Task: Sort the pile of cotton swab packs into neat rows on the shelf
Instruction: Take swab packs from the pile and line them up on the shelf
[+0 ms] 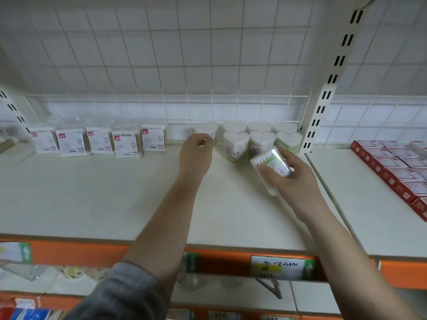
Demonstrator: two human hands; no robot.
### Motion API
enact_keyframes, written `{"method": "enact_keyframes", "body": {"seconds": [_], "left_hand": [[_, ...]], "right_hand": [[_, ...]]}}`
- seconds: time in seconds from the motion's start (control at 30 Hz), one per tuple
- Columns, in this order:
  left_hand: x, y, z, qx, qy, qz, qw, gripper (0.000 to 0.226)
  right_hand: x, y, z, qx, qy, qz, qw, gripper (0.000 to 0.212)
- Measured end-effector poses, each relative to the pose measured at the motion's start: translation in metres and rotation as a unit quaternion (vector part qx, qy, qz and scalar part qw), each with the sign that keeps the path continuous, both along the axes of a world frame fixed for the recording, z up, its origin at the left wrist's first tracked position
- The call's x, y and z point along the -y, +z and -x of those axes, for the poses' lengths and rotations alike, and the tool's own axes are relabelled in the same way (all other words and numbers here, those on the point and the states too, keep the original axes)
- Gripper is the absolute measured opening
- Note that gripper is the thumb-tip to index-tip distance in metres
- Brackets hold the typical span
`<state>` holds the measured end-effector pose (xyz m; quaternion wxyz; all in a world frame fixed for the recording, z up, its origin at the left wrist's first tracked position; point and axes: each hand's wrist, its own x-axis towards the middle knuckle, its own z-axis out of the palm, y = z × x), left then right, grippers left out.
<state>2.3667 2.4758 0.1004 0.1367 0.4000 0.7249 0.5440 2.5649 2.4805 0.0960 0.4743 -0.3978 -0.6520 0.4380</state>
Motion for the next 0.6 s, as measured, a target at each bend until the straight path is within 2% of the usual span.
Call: {"method": "enact_keyframes", "body": {"seconds": [0.1, 0.2, 0.3, 0.4, 0.47, 0.6], "left_hand": [[0.023, 0.009, 0.003, 0.012, -0.050, 0.014, 0.999, 0.016], [0.044, 0.018, 0.001, -0.020, -0.159, 0.034, 0.986, 0.012], [0.057, 0.026, 0.002, -0.030, -0.253, 0.061, 0.965, 0.021], [0.066, 0.030, 0.010, -0.021, -0.340, 0.133, 0.931, 0.026], [0.074, 0.029, 0.016, 0.012, -0.367, 0.148, 0.918, 0.020], [0.084, 0.017, 0.024, 0.111, -0.340, 0.069, 0.931, 0.016]], "right_hand": [[0.003, 0.001, 0.009, 0.020, 0.012, 0.010, 1.000, 0.042], [0.008, 0.000, 0.016, 0.061, 0.035, -0.008, 0.997, 0.054], [0.013, 0.001, 0.021, 0.069, 0.092, -0.027, 0.993, 0.071], [0.017, 0.003, 0.026, 0.076, 0.162, -0.055, 0.982, 0.078], [0.018, 0.003, 0.029, 0.074, 0.178, -0.056, 0.980, 0.080], [0.019, 0.007, 0.037, 0.046, 0.141, -0.024, 0.989, 0.067]]}}
